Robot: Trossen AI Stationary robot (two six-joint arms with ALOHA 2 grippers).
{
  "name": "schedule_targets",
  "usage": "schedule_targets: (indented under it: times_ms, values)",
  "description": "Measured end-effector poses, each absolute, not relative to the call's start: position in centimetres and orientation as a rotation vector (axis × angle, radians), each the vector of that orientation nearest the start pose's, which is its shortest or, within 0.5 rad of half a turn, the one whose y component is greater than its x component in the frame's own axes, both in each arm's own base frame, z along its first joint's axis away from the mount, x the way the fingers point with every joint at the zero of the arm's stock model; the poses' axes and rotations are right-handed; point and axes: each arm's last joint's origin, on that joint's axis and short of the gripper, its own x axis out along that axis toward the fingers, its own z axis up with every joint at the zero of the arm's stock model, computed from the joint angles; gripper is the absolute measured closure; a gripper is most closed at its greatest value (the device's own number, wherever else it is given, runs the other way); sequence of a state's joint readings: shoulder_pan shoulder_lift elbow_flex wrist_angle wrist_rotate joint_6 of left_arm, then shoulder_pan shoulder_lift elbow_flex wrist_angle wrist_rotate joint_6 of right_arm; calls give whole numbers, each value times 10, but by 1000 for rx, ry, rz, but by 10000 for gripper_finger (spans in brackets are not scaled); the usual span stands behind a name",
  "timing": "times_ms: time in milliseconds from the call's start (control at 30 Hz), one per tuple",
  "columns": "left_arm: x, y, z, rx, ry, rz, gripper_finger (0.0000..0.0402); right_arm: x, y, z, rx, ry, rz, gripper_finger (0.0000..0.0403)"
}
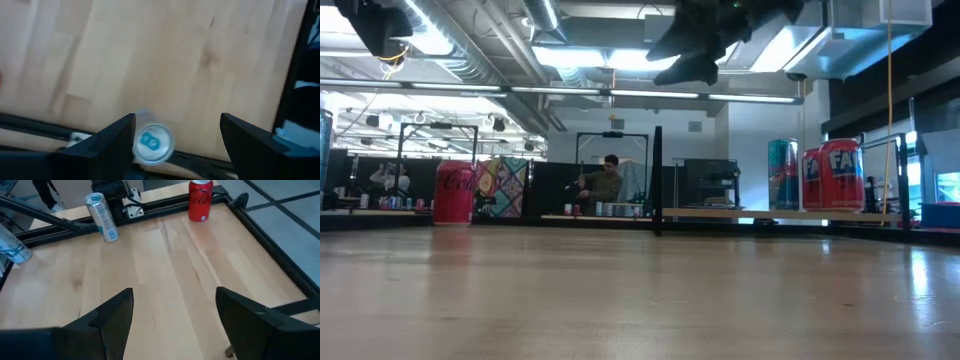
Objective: Place canned beverage on shelf
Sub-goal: Put the blue soda can on the shelf aligned with the other blue soda can
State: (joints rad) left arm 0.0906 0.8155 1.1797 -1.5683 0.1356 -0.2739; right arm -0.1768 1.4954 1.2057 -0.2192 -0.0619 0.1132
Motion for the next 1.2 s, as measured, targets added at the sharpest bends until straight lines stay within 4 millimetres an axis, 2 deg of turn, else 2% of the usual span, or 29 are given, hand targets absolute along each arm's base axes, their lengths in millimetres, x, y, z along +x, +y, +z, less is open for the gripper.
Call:
schedule_targets:
  times_ms: [167, 567, 900, 1200]
  values:
    - [72, 4, 346, -246, 1182, 90, 123, 335, -49, 305, 189, 500, -177, 134]
    - [76, 0, 297, -283, 1368, -67, 123, 337, -50, 308, 232, 456, -225, 134]
    - [73, 2, 279, -217, 1428, -18, 123, 337, -50, 308, 253, 448, -240, 134]
    - [71, 2, 265, -224, 1473, -31, 123, 337, -50, 308, 269, 446, -248, 134]
